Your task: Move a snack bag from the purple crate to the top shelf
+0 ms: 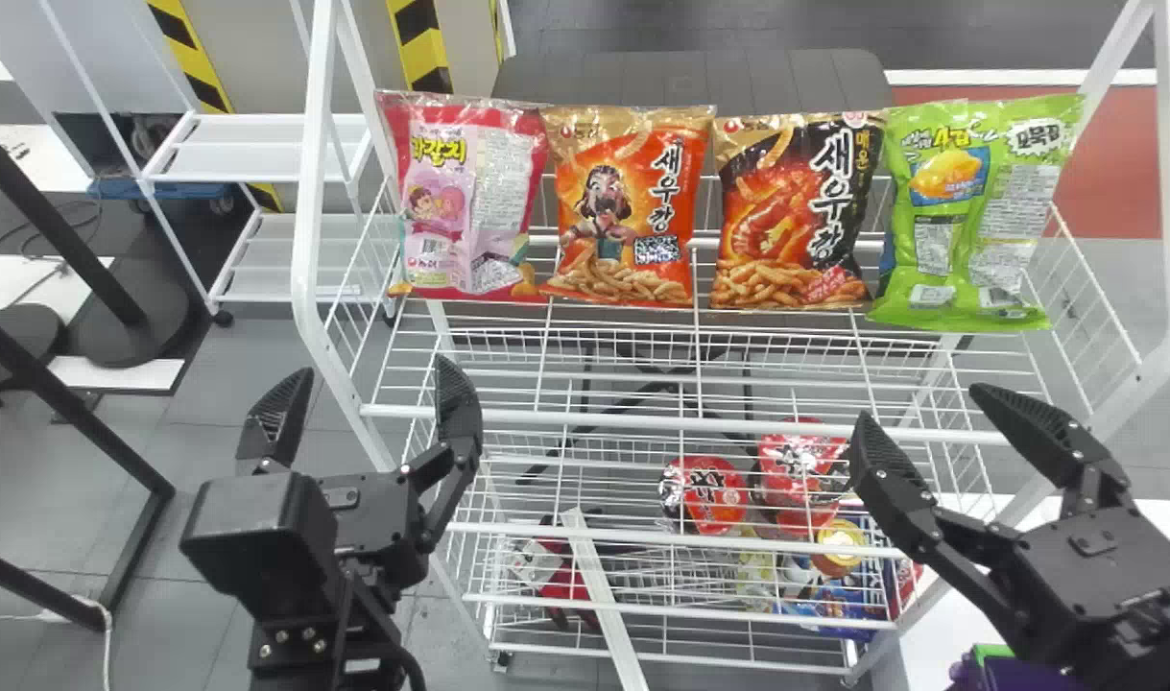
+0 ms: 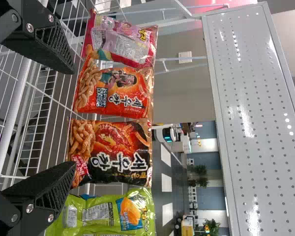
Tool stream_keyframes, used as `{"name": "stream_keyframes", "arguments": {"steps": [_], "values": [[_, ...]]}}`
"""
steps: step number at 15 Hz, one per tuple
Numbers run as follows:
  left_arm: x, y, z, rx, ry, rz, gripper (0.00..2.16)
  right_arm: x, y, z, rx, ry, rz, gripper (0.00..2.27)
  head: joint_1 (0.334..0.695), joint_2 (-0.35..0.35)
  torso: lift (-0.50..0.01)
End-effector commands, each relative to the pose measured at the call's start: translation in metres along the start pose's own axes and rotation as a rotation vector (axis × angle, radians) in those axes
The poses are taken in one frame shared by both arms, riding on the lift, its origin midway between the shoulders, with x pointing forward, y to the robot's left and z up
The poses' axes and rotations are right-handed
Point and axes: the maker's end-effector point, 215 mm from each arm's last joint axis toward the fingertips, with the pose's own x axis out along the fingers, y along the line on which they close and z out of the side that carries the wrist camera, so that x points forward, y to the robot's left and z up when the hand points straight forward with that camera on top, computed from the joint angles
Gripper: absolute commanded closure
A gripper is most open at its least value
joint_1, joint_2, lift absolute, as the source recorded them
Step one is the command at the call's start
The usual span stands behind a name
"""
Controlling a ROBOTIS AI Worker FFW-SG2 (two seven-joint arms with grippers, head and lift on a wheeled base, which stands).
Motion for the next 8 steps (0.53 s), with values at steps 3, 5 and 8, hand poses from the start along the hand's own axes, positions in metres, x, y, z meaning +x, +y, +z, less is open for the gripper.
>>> {"name": "stream_keyframes", "arguments": {"steps": [3,5,8], "values": [[-0.0023,-0.0007,0.0016,0.001,-0.003,-0.001,0.11,-0.002,0.0019,0.0018,0.0,-0.001,0.004,0.19,0.695,0.069,0.0],[-0.0027,-0.0007,0.0027,0.002,-0.005,0.0,0.11,-0.002,0.0029,0.0018,0.0,-0.001,0.009,0.19,0.695,0.07,0.0],[-0.0031,-0.0021,0.0034,-0.001,-0.007,-0.003,0.11,-0.0022,0.0026,0.0019,0.001,-0.002,0.01,0.19,0.695,0.071,0.0]]}}
